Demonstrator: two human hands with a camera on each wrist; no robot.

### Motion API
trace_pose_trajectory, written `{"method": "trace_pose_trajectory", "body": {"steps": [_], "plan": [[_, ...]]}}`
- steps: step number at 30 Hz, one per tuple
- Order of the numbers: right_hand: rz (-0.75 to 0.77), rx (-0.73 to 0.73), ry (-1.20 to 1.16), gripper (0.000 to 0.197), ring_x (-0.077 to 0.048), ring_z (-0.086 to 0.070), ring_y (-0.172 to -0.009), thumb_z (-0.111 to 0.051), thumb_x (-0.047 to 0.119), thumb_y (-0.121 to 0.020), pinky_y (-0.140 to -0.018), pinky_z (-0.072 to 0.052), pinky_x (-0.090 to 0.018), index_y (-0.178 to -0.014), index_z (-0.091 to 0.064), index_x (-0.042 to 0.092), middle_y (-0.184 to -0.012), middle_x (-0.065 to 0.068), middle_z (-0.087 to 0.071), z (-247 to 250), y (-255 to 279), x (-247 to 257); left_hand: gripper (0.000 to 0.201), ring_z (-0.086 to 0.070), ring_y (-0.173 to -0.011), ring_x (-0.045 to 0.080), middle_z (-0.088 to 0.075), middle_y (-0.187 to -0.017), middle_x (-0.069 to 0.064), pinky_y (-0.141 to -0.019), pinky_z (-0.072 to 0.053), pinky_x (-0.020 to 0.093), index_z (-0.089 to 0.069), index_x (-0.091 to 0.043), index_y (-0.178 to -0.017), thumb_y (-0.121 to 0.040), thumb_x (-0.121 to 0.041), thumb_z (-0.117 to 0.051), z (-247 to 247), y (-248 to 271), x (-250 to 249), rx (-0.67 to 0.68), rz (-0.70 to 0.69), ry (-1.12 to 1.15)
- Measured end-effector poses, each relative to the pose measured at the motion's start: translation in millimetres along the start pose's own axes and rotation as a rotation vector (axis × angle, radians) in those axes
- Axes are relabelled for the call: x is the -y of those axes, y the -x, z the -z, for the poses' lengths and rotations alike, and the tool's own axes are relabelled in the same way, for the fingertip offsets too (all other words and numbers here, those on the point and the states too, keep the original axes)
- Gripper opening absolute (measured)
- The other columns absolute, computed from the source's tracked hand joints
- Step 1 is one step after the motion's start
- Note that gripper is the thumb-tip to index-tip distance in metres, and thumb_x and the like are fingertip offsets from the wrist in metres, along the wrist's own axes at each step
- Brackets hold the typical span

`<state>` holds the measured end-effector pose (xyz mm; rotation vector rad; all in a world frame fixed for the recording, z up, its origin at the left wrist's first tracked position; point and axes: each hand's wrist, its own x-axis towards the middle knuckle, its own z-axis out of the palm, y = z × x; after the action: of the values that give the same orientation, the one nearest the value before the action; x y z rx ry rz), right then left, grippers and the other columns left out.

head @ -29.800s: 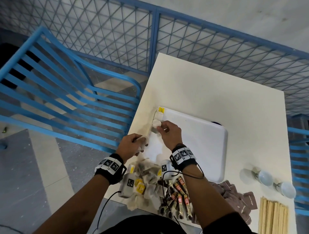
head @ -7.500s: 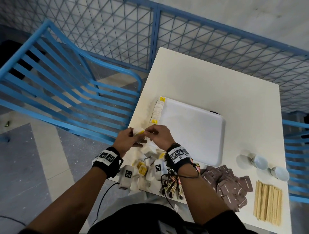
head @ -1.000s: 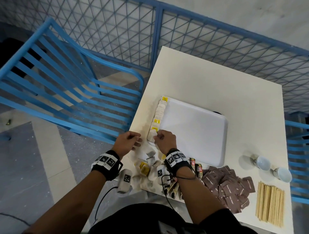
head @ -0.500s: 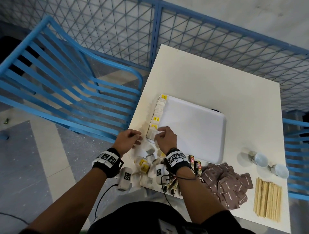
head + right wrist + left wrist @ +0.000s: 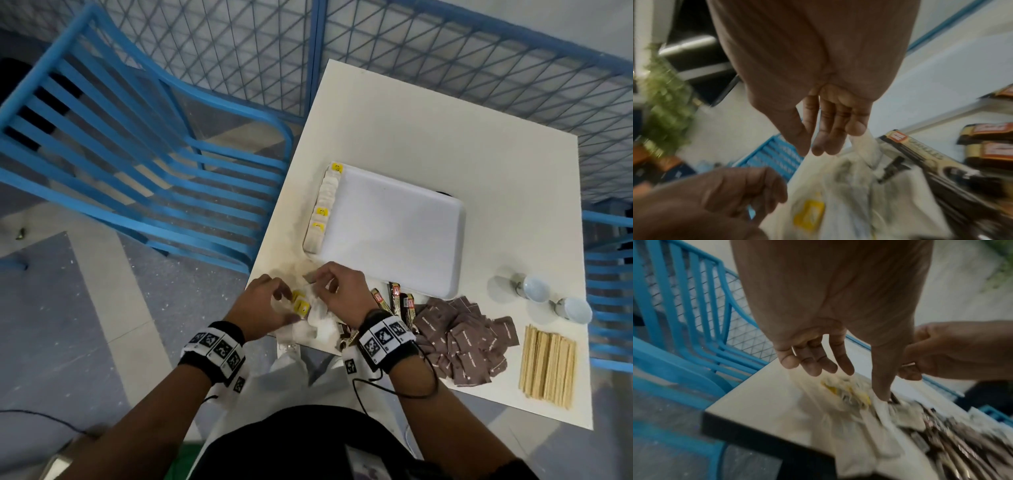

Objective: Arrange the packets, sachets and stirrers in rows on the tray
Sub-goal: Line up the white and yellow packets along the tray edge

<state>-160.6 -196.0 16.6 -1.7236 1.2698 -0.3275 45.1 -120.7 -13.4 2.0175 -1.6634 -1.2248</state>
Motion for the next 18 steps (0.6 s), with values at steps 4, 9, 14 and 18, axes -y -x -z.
{"method": "trace_pose_trajectory", "body": {"steps": [4, 9, 14, 18], "plan": [[0.031, 0.21, 0.433, 0.059, -0.017, -0.049, -0.106, -0.081, 0.039, -0.071, -0.092, -0.048, -0.034, -0.121, -0.054, 0.024, -0.117, 0.0, -0.05, -17.4, 21.2, -14.9, 0.065, -0.05, -0.1, 0.016, -0.049, -0.112, -0.004, -0.085, -0.047, 0.033, -0.057, -0.024, -0.112, -0.061, -0.043, -0.092, -23.7, 19.9, 13.2, 0.051, -0.053, -0.157], [0.059, 0.17, 0.634, 0.065, -0.031, -0.044, -0.118, -0.076, 0.044, -0.077, -0.092, -0.053, -0.046, -0.128, -0.044, 0.02, -0.132, -0.01, -0.036, -46.4, 26.5, -23.3, 0.045, -0.057, -0.092, 0.029, -0.058, -0.105, 0.007, -0.081, -0.053, 0.044, -0.062, -0.011, -0.106, -0.07, -0.021, -0.088, -44.6, 16.3, 11.6, -0.09, -0.046, -0.042], [0.081, 0.037, 0.586, 0.062, -0.031, -0.047, -0.11, -0.072, 0.048, -0.079, -0.091, -0.052, -0.044, -0.124, -0.049, 0.011, -0.123, -0.015, -0.046, -42.5, 14.6, -26.6, 0.029, -0.061, -0.08, 0.025, -0.064, -0.093, 0.007, -0.073, -0.05, 0.032, -0.063, -0.011, -0.094, -0.074, -0.008, -0.083, -46.6, 2.6, 1.2, -0.288, 0.052, 0.159], [0.05, -0.044, 0.438, 0.051, -0.031, -0.052, -0.107, -0.072, 0.034, -0.077, -0.087, -0.053, -0.044, -0.121, -0.053, 0.016, -0.12, -0.009, -0.045, -27.9, 17.3, -21.5, 0.032, -0.057, -0.072, 0.015, -0.059, -0.091, 0.003, -0.067, -0.047, 0.023, -0.058, -0.012, -0.097, -0.075, -0.008, -0.082, -42.9, 11.1, 0.1, -0.384, -0.012, 0.212]]}}
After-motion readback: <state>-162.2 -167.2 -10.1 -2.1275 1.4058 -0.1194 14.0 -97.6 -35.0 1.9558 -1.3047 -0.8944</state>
